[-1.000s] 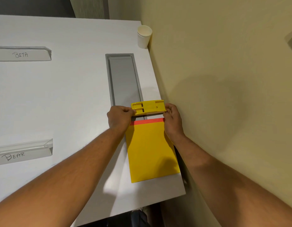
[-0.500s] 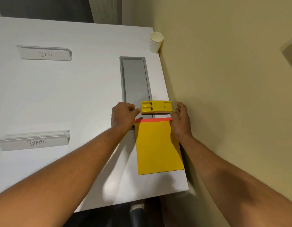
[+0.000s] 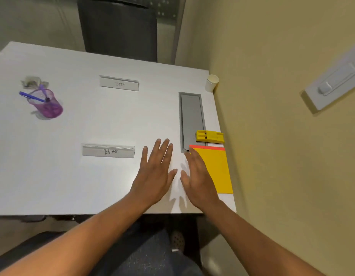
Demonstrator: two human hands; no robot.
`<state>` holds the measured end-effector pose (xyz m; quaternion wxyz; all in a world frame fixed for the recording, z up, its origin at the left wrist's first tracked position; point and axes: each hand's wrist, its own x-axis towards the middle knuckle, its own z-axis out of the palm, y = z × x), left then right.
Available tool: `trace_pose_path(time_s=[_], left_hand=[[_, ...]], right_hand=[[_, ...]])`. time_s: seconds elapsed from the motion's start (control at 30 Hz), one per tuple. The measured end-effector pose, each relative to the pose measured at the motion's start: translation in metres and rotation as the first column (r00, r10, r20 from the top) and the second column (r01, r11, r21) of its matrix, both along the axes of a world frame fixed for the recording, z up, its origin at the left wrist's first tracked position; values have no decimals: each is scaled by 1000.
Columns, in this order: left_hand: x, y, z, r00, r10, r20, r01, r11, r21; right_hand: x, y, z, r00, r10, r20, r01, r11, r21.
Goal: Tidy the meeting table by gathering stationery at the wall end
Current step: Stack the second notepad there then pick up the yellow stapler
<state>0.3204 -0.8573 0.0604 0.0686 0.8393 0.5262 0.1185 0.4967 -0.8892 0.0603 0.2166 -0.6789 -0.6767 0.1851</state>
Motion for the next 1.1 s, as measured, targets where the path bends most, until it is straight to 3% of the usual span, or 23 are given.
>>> trace_pose_path(time_s=[0.13,0.37,0.63,1.1], left_hand=[[-36,-47,33,997,70,-25,-68,994,80],[-74,-113,84,969,237,-63,-220,953,207],[-95,-218,116,853,512,-104,-460,830,315],[-190,-381,132,652,757,-35,-719,633,287]], right_hand=[[-31,-32,26,988,100,115,-107,993,53],[-66,-62,73,943,289,166,-317,931,181],[-86,-114,99,893,418,166,-449,850,276],[-209,-237,140,718,667,196,-693,662,286]])
